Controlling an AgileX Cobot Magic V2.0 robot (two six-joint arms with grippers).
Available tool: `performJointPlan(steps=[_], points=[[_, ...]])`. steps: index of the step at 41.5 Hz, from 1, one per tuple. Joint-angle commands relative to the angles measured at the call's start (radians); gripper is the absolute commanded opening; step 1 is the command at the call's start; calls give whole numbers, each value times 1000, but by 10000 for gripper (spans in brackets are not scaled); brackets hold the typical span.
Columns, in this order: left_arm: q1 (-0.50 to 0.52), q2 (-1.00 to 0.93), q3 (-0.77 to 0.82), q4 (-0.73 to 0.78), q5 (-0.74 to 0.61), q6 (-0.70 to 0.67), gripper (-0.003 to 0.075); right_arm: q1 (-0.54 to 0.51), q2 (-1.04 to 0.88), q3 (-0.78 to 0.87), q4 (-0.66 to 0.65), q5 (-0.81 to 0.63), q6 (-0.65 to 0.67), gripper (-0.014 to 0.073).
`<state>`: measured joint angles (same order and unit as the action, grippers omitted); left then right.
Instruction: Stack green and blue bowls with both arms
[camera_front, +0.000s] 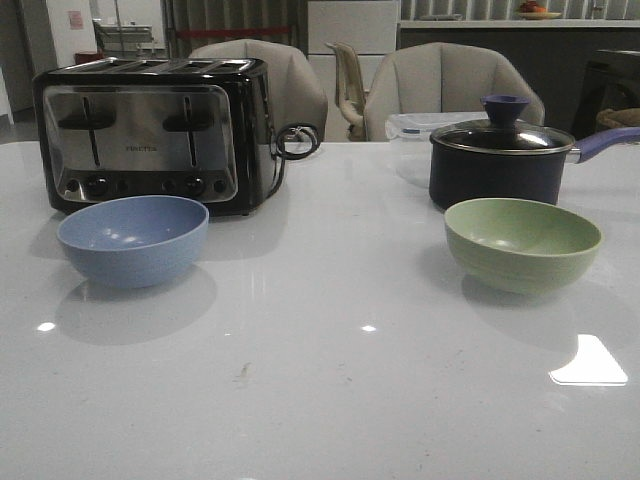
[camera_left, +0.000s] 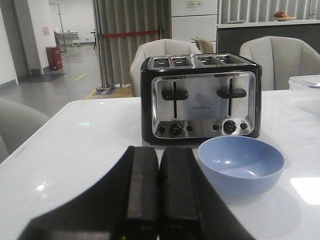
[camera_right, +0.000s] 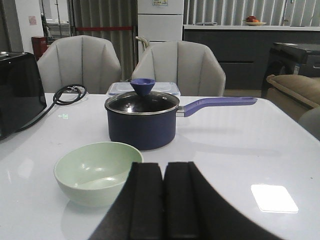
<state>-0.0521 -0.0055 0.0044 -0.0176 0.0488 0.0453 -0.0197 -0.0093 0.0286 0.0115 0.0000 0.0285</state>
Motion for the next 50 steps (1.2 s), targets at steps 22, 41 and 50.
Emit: performJointPlan(steps=[22, 41, 50], points=[[-7, -16, 6, 2, -85, -7, 98, -8, -20, -5, -12, -96, -3, 36], [-7, -16, -47, -7, -234, -21, 99, -8, -20, -88, -12, -129, -3, 36], [-7, -11, -275, -50, -128, -23, 98, -8, 2, -319, -12, 41, -3, 36]])
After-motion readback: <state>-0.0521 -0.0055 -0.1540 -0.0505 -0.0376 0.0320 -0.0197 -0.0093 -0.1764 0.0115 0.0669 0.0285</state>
